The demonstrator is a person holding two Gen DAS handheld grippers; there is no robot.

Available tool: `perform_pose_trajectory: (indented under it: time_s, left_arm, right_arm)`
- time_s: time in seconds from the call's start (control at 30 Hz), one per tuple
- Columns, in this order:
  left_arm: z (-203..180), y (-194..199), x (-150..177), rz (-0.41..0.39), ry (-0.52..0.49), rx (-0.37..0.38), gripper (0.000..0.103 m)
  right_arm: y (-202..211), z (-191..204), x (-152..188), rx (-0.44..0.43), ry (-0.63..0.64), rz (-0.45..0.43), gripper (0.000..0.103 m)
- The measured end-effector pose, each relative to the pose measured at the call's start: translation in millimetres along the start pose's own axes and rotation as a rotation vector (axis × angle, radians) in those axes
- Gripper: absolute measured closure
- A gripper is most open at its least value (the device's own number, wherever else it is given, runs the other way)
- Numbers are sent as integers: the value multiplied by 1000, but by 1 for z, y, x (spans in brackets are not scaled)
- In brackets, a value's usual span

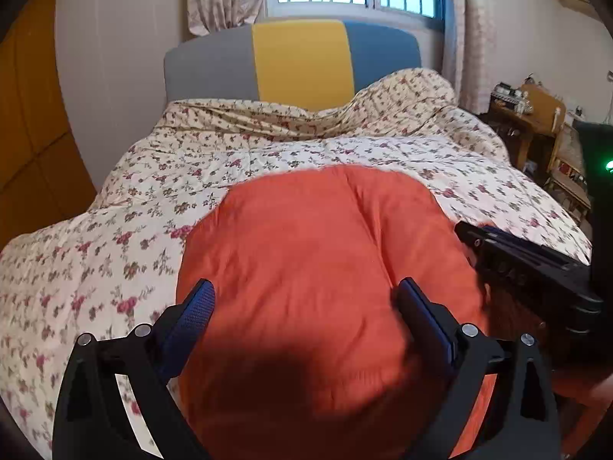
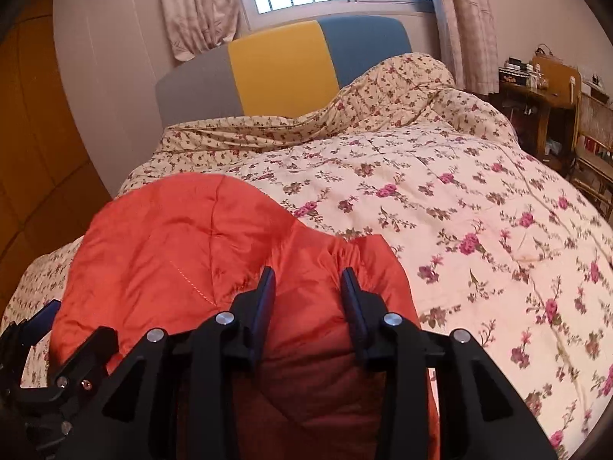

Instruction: Fold large clothes

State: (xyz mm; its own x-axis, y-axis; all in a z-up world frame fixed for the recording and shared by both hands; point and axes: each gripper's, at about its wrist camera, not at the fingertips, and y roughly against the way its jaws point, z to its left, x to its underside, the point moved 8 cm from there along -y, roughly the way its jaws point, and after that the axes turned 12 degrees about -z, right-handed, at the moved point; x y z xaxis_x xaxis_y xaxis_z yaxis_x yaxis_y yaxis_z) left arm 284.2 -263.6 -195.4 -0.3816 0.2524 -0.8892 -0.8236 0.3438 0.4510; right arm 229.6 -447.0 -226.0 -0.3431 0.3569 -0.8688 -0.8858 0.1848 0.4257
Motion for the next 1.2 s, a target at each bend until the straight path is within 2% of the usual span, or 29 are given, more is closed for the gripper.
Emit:
perform_pose_trajectory:
  time_s: [0.17,0.27,0.33,0.37,0.4,0.47,0.63,0.8,0.97,1.2]
  left_arm:
    - [-1,-1,11,-89,12,5,3]
    - [-2,-5,12,-110,6,-6,3]
    - [-3,-2,12,-117,5,-9,3]
    - [-2,0,13,-118,6,-6,3]
    - [-1,2,12,-114,9,-1,3]
    - [2,7,12,-93,17,20,3]
    - [17,26,14,-24,67,104,3]
    - [36,46,24,14,132,122,3]
    - [53,61,41,70,194,156,3]
    - [47,67,53,116,210,245,3]
  right_arm:
    - [-7,1,1,11,1,8,68]
    - [-1,-1,0,5,-4,13,67]
    - [8,-2,-4,-3,-9,19,62]
    - [18,-1,-7,-17,-21,17,52]
    - [23,-1,-9,-27,-29,13,42]
    - [40,-2,-11,-48,-43,11,40]
    - [69,-18,0,-47,-98,77,37]
    - [93,-31,17,-40,-135,146,28]
    - [98,-24,34,-66,-116,222,22]
    - [80,-25,44,-92,-138,295,14]
